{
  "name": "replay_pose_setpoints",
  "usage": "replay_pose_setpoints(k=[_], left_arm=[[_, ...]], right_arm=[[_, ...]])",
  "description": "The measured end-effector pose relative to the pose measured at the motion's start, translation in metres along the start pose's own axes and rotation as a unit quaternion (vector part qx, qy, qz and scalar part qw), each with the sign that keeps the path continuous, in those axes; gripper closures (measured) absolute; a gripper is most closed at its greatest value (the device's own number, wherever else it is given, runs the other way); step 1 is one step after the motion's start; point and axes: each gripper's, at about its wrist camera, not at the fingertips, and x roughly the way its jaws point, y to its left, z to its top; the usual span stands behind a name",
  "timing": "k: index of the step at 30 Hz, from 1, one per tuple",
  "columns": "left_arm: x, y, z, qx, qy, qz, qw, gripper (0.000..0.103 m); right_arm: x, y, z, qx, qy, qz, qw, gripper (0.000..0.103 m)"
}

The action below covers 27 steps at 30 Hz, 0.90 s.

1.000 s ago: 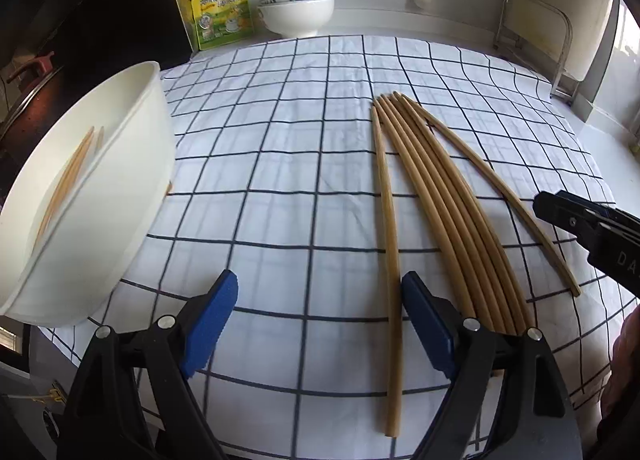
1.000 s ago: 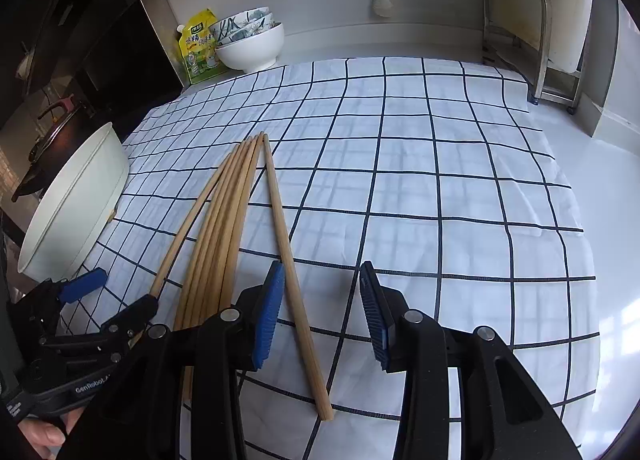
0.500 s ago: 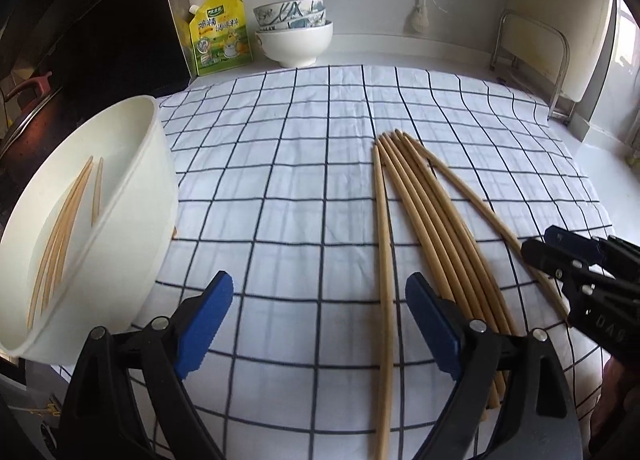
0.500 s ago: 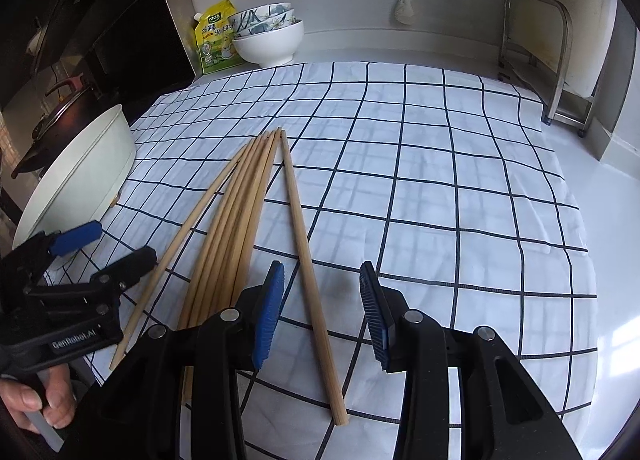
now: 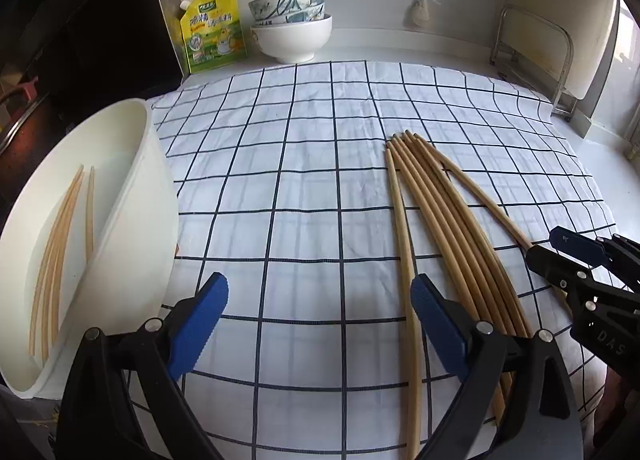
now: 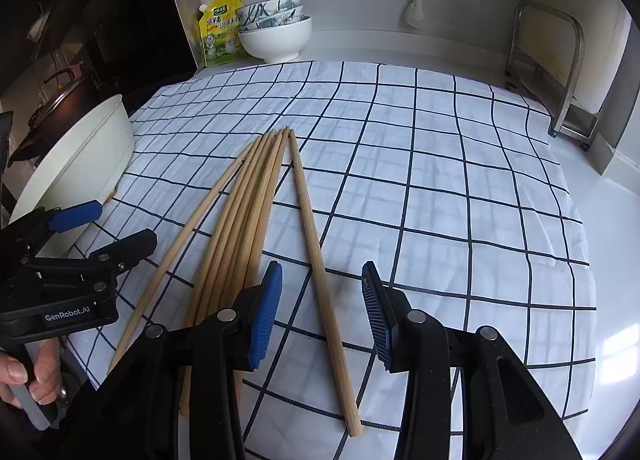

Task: Organize utensils
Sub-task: 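Grasp one chopstick with the left gripper while the right gripper grasps another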

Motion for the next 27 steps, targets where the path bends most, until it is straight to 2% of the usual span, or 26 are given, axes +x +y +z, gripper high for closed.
replay_pose_setpoints(k=[6, 12, 23, 25, 27], left_arm=[[0.009, -0.002, -0.001, -0.002, 0.018, -0.008, 0.9998, 0.012], [0.013, -0.011, 0.0, 0.015, 0.018, -0.004, 0.9997, 0.01], [0.017, -0.009, -0.003, 0.015, 0.02, 0.008, 0.9997, 0.006], [0.017, -0.01, -0.003, 0.011, 0.019, -0.001, 0.9998, 0.011], [0.016, -0.009, -0.003, -0.004, 0.023, -0.025, 0.9994, 0.022]], right_arm=[[0.012, 0.001, 0.005, -0.01, 0.009, -0.026, 1.0, 0.063], [0.015, 0.002, 0.007, -0.01, 0.008, -0.042, 0.999, 0.063], [0.017, 0.006, 0.007, -0.026, 0.008, -0.044, 0.999, 0.063], [0.018, 0.009, 0.008, -0.032, 0.007, -0.045, 0.998, 0.07], [0.018, 0.011, 0.009, -0.037, 0.004, -0.05, 0.998, 0.089]])
